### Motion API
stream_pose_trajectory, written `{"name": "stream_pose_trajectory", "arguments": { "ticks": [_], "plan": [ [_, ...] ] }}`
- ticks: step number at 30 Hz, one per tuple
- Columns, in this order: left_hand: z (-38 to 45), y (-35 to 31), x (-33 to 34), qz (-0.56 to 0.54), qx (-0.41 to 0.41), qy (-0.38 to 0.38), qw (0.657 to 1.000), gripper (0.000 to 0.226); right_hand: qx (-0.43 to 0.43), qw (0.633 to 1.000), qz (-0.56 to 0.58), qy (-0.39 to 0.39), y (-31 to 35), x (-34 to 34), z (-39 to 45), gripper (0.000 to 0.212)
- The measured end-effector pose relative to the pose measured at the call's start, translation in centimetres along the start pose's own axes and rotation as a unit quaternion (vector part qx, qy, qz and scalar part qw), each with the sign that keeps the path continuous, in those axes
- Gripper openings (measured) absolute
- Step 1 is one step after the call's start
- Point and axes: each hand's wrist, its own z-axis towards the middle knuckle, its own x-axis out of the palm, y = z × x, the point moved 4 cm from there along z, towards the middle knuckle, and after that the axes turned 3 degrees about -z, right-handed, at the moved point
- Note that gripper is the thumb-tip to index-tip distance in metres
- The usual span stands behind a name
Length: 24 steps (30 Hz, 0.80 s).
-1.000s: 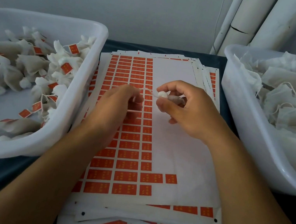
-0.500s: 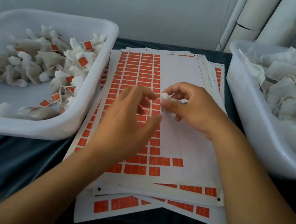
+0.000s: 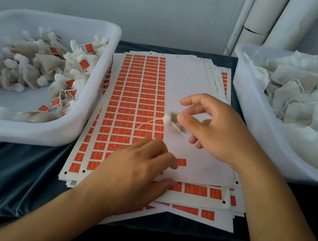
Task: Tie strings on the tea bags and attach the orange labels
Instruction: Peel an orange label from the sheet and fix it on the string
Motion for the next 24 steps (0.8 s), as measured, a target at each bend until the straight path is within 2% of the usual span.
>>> {"name": "stream_pose_trajectory", "arguments": {
  "ticks": [6,9,12,15,16,18,21,24],
  "plan": [
    [-0.3,0.4,-0.2,-0.026,-0.015,-0.056,0.998,0.029,0.012,0.998,-0.041,0.039,1.2,-1.1,-3.3,0.019],
    [-0.3,0.4,-0.2,-0.024,-0.024,-0.108,0.994,0.025,0.033,0.995,-0.004,0.090,1.7,-0.9,-5.6,0.019],
    [-0.2,0.7,-0.5,-0.023,-0.046,-0.165,0.985,0.024,0.056,0.985,0.095,0.133,1.8,-0.4,-7.8,0.036],
    [-0.3,0.8,-1.0,-0.013,-0.048,-0.218,0.975,0.021,0.101,0.966,0.140,0.190,1.1,1.1,-8.9,0.056],
    [-0.4,0.8,-1.2,-0.003,-0.040,-0.234,0.971,0.020,0.107,0.966,0.147,0.183,0.8,1.6,-8.8,0.059],
    [-0.5,0.5,-1.3,0.026,-0.008,-0.252,0.967,0.017,0.109,0.970,0.180,0.120,0.4,2.5,-8.4,0.057],
    [-0.6,0.1,-0.9,0.029,0.046,-0.235,0.970,0.018,0.105,0.952,0.279,0.068,0.6,3.7,-7.6,0.059],
    [-0.4,0.3,-0.6,-0.034,0.015,-0.193,0.980,0.021,0.112,0.936,0.332,0.008,0.2,4.8,-7.1,0.045]
  ]
}}
